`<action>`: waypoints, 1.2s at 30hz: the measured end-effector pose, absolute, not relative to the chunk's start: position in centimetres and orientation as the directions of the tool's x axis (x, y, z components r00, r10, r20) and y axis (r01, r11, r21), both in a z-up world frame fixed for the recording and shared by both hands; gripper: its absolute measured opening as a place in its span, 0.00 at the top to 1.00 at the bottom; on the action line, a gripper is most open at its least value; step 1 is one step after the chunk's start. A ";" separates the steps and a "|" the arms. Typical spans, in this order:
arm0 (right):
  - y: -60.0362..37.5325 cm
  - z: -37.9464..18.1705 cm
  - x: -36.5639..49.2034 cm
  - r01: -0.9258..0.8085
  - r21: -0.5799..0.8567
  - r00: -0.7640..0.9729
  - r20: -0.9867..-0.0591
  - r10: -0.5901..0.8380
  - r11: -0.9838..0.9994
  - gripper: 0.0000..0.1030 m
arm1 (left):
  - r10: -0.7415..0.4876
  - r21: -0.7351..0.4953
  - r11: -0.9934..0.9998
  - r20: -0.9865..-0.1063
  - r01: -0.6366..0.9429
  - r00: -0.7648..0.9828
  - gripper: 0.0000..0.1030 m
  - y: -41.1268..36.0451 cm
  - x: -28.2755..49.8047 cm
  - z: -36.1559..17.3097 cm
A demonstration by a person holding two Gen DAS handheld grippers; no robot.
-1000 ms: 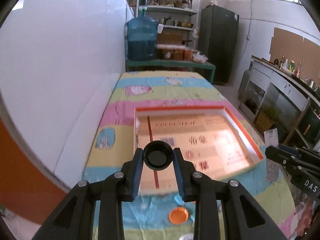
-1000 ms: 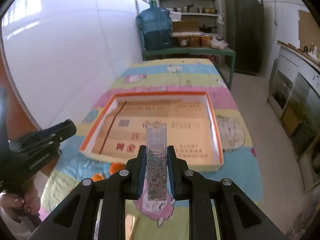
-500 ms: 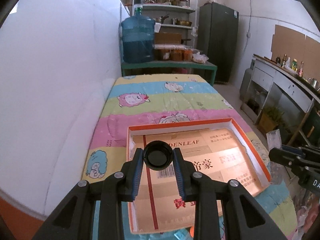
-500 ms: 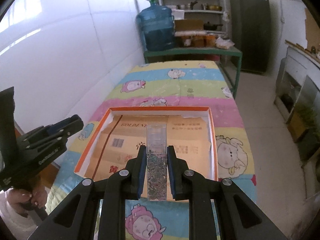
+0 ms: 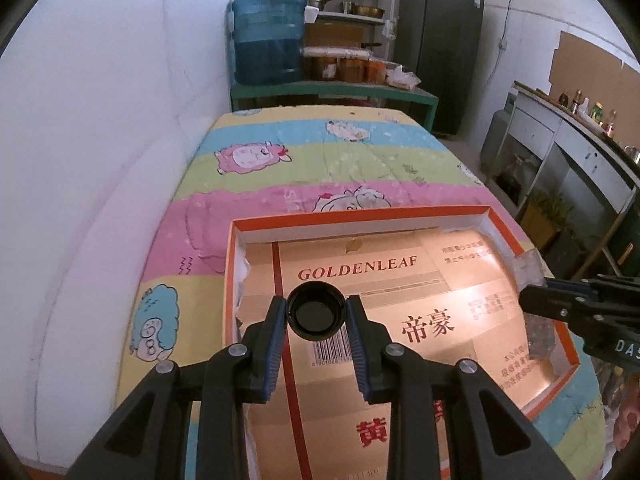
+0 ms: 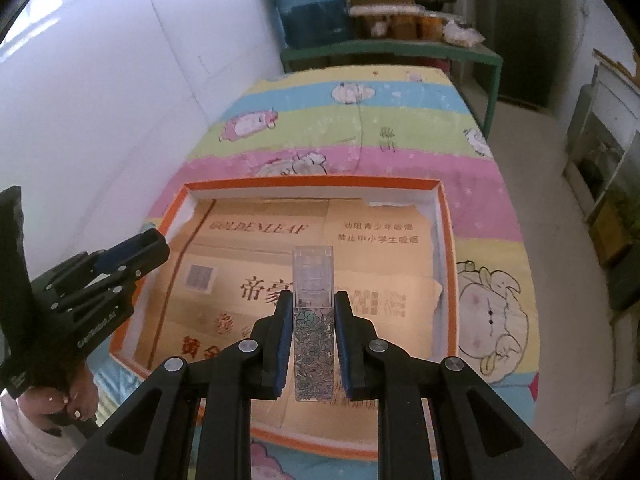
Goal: Organize rigid objects
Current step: 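Carry the glitter tube and black cap over the GOLDENLEAF tray with both grippers, then lower both items into the tray and open both grippers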
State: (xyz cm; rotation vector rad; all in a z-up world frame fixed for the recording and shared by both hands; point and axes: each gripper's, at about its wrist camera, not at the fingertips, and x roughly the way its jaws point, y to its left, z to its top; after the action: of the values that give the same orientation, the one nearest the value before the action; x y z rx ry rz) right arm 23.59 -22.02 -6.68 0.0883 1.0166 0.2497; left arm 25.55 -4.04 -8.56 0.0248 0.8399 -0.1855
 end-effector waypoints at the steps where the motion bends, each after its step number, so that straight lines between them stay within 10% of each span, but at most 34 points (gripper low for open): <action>1: -22.0 -6.9 23.9 -0.164 0.185 0.495 -0.834 0.243 0.969 0.80 | -0.154 -0.051 0.983 -0.745 0.175 0.649 0.71 -4.1 25.7 -8.8; 36: -21.5 -12.2 26.7 -0.147 0.179 0.436 -0.871 0.226 0.973 0.79 | -0.152 -0.054 0.979 -0.838 0.198 0.524 0.70 -5.5 28.6 -12.9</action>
State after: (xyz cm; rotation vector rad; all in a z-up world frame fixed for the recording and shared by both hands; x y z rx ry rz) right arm 26.67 -21.51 -12.20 0.0804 1.0961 0.2327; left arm 28.61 -5.46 -12.88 0.0501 0.9979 -0.2098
